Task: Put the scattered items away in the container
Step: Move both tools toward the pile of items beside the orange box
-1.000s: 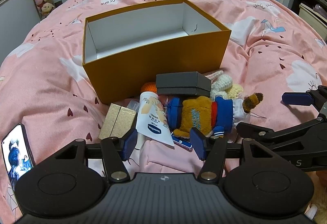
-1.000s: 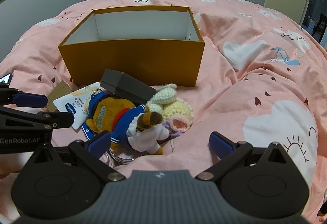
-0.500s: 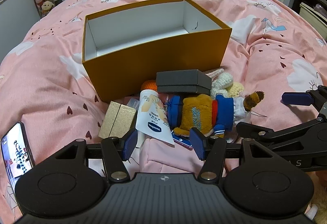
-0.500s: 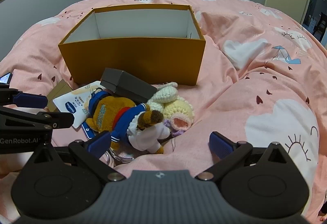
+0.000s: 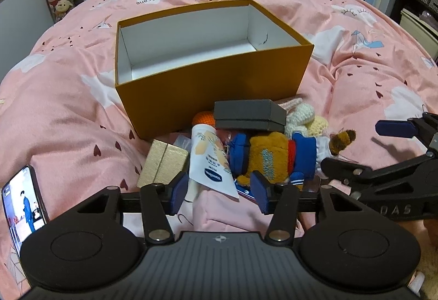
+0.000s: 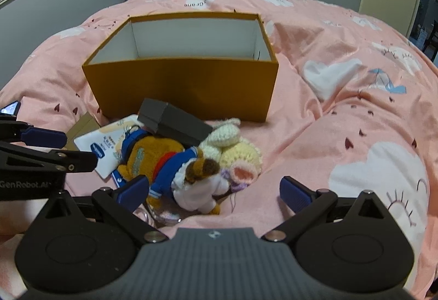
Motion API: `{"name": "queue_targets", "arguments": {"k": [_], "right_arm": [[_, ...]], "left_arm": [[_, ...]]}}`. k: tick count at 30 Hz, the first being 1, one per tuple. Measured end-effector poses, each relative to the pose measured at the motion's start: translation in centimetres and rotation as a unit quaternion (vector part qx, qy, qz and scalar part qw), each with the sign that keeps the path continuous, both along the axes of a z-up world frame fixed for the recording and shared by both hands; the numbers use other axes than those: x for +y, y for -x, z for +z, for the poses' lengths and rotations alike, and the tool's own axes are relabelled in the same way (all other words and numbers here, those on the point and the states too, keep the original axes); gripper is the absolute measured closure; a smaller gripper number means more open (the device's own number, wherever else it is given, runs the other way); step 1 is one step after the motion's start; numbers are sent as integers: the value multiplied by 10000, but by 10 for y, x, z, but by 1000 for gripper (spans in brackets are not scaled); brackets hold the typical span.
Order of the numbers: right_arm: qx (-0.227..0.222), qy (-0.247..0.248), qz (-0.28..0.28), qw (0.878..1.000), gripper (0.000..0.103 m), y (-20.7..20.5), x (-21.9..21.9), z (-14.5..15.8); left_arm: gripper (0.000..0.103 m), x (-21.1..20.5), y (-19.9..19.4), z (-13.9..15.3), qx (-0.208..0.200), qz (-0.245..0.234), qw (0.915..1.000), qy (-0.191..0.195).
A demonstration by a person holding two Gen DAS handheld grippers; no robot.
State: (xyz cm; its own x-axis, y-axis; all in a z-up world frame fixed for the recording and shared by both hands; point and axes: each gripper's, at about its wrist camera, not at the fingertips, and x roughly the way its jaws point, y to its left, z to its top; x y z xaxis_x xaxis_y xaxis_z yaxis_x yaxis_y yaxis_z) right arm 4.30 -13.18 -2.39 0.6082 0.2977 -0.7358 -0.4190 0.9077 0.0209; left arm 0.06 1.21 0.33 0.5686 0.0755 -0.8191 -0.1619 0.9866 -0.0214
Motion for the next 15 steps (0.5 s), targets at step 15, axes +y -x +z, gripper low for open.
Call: {"name": "queue_targets", "arguments": {"k": [15], "right_arm": [[395,66,1153,9925,35,-50,13,12]], "left_arm": [[62,28,-28,5,259,-418,9961,735]]}}
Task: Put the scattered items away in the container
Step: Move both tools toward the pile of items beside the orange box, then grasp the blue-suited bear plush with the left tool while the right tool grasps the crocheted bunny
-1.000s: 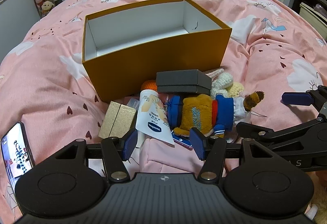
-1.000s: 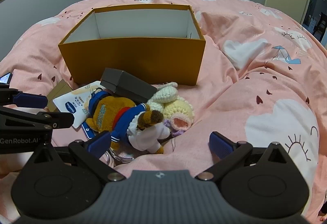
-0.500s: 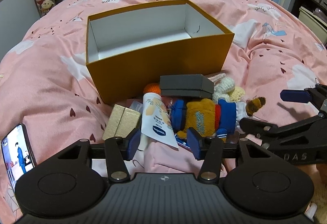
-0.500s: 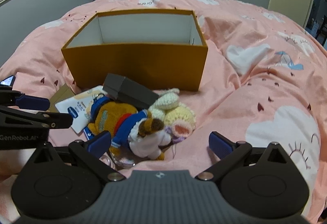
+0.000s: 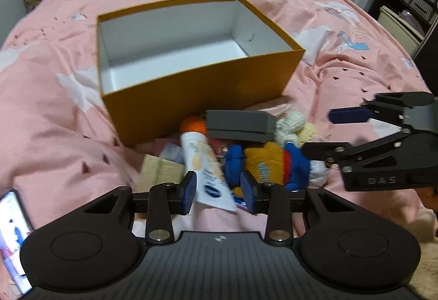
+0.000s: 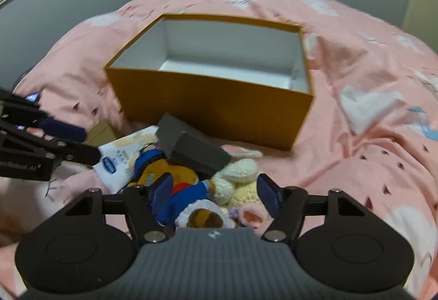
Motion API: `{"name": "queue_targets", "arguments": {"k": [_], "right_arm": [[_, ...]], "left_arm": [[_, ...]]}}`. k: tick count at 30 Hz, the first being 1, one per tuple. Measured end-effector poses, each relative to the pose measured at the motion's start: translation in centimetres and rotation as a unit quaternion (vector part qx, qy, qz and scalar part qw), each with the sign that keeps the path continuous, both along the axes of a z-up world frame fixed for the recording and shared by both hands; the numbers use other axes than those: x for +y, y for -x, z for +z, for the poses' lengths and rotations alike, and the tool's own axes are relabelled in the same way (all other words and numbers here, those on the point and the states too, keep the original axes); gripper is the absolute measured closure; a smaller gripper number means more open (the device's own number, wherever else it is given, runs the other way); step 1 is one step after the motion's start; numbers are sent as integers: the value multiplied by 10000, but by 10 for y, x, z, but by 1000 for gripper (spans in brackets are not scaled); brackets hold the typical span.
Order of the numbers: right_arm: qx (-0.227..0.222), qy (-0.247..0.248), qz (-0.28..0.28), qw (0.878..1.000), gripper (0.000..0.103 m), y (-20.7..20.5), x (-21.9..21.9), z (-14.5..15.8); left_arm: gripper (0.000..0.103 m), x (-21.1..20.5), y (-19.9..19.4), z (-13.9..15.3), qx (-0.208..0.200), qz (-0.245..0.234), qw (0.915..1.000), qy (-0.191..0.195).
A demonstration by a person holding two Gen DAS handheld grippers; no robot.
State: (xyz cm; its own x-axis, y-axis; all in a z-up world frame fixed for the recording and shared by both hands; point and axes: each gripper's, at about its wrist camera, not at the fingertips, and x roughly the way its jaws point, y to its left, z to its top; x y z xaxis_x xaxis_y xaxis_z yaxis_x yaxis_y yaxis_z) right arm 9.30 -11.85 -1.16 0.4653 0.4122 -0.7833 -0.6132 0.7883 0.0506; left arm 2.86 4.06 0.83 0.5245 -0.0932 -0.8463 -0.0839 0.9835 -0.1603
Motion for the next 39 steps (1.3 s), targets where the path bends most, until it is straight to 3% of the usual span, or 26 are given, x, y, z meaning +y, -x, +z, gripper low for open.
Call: {"name": "queue_targets", "arguments": {"k": [4,8,14,18,24,27,33,39], "right_arm": [[48,355,-92,9993,44,-16,-3,-4],[460,190,-129,9987,52,-27,-16,-9],[374,284,-343,9983,58,-28,-36,-15],[550,199,-295,9979,68,-30,-41,-25],[864,-53,34,9962,84,-20,-32,-34],[1015,-139,216,9945,100,-14,-26,-35],[1372,-569,486,9877,101,-5,-18,-33],[1167,-371,291,9920,96,-6,-18,-36]], "left_arm": [[62,-6,-12,-7,206,258,9984,467],[59,-14,-25,-14,433,471,9938,905],[50,-15,-41,-27,777,921,9816,1481],[46,-17,-53,-38,1026,1210,9707,1807],[39,-18,-62,-43,1205,1547,9629,1851],[35,-19,-64,-44,1332,1617,9610,1808],[35,-21,-64,-51,1602,1667,9574,1729],[35,-21,-66,-66,1658,1705,9536,1847]]}}
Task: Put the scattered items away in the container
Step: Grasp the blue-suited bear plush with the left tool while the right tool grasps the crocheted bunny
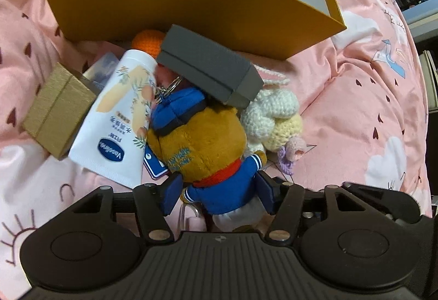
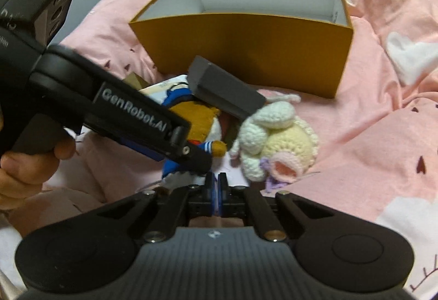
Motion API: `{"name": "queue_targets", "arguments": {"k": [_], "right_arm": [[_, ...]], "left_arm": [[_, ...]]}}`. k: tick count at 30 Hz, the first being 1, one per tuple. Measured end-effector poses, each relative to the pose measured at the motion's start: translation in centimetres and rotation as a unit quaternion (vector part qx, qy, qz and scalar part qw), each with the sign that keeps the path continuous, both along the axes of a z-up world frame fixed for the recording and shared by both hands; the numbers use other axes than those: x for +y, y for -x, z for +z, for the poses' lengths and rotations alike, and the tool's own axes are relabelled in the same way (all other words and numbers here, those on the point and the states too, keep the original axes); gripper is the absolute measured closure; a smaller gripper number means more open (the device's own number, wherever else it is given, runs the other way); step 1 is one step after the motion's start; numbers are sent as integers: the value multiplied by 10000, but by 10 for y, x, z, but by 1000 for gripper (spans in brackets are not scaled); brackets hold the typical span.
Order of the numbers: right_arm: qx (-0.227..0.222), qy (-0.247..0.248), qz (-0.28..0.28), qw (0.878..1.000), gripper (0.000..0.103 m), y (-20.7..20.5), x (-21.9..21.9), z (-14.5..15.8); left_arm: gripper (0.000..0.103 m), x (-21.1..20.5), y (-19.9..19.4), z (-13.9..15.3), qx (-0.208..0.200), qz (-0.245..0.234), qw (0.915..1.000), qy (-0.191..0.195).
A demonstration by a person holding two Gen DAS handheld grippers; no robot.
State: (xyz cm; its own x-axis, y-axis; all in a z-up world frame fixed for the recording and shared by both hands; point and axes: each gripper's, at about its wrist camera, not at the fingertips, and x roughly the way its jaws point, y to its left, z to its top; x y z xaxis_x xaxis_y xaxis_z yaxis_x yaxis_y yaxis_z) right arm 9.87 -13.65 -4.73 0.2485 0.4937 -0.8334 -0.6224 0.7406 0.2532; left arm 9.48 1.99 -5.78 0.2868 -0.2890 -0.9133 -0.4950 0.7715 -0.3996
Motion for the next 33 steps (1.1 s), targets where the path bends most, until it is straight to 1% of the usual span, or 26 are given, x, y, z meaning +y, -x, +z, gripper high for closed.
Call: {"name": "queue_targets", "arguments": {"k": [2,3,4,5,8,12,13,15,16,17,20,22,25,28,32,33], "right_arm": [[-107,55,-127,9998,91,-3,-5,3],[-230,123,-195,9995,83,-4,-8,5],[-373,198,-263,9988,76,-6,-10,6],[-516,264,-324,9978,65,-8,-11,7],[-804,528,-292,9949,61,-15,-10,4],[-1131,808,127,9902,48,-19,4,-7],[-1167,874,191,9891,48,-21,5,-9],[-1097,907,284,9894,45,-29,7,-13],[-999,874,282,9907,44,-34,7,-17],[-847,815,259,9927,42,-39,6,-19],[-292,533,136,9981,36,-54,1,-28],[-51,454,-2,9990,31,-64,0,-39],[83,378,-136,9992,29,-69,0,-47],[-13,411,-120,9991,30,-66,2,-49],[-221,571,-79,9981,37,-53,5,-45],[-268,605,-80,9978,41,-49,6,-42]], "left_arm": [[35,0,-1,-4,44,78,9999,47],[35,0,-3,-6,53,121,9999,85],[35,0,-4,-9,49,171,9998,126],[35,0,-4,-11,40,203,9997,144],[37,-2,-5,-11,-29,191,9998,111],[45,0,0,-8,-177,104,9997,141],[47,0,1,-5,-233,59,9996,124],[51,2,4,-1,-329,-26,9994,78],[54,3,6,1,-372,-5,9993,84],[54,4,7,3,-390,-67,9992,68],[53,6,6,1,-409,-63,9991,96],[49,7,4,-5,-384,7,9992,144],[47,5,2,-12,-398,20,9991,161],[48,-1,0,-12,-482,-96,9988,0],[55,-5,6,-6,-627,-194,9978,-118],[57,-5,9,-3,-676,-224,9973,-158]]}}
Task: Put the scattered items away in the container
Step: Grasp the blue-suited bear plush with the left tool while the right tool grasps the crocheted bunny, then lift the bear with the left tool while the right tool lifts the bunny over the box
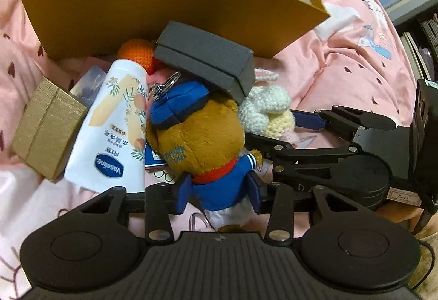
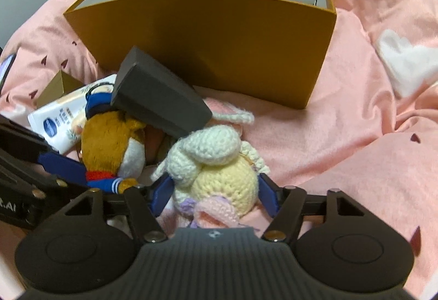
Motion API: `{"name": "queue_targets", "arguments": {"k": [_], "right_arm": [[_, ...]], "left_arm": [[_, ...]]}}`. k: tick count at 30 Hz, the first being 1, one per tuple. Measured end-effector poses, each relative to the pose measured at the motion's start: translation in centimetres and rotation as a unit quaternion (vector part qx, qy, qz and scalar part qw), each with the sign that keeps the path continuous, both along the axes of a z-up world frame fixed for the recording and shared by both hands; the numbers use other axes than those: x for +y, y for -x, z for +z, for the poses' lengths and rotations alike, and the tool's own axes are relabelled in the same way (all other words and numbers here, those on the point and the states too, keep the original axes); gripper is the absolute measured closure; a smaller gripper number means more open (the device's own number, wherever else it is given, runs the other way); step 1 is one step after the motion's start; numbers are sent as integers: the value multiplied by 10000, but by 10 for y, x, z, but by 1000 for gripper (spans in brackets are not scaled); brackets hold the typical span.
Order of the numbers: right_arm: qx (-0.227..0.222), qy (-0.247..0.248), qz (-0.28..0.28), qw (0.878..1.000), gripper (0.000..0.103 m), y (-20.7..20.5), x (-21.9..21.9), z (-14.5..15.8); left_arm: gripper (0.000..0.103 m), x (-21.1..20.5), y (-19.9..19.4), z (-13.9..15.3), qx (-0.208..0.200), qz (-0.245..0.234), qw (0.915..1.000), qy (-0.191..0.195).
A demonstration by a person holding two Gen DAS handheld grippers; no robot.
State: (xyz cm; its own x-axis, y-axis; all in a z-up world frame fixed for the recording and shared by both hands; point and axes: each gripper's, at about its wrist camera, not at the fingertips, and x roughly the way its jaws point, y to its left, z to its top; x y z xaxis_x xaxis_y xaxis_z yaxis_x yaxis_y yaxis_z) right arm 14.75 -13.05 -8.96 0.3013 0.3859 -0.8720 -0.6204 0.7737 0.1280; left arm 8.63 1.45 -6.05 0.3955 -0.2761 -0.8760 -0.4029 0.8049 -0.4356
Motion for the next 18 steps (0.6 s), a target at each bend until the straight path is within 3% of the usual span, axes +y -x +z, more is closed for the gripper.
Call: {"name": "queue_targets", "arguments": {"k": [3,18], "right_arm": [[-132,93,-33,9999,57,12,-2,13],[-844,363,-55,9958,58,70,-16,79]], "left_arm": [[59,1,10,9,-141,-67,9999,-2],[65,7,58,55,-1073,73,9941,96]]}}
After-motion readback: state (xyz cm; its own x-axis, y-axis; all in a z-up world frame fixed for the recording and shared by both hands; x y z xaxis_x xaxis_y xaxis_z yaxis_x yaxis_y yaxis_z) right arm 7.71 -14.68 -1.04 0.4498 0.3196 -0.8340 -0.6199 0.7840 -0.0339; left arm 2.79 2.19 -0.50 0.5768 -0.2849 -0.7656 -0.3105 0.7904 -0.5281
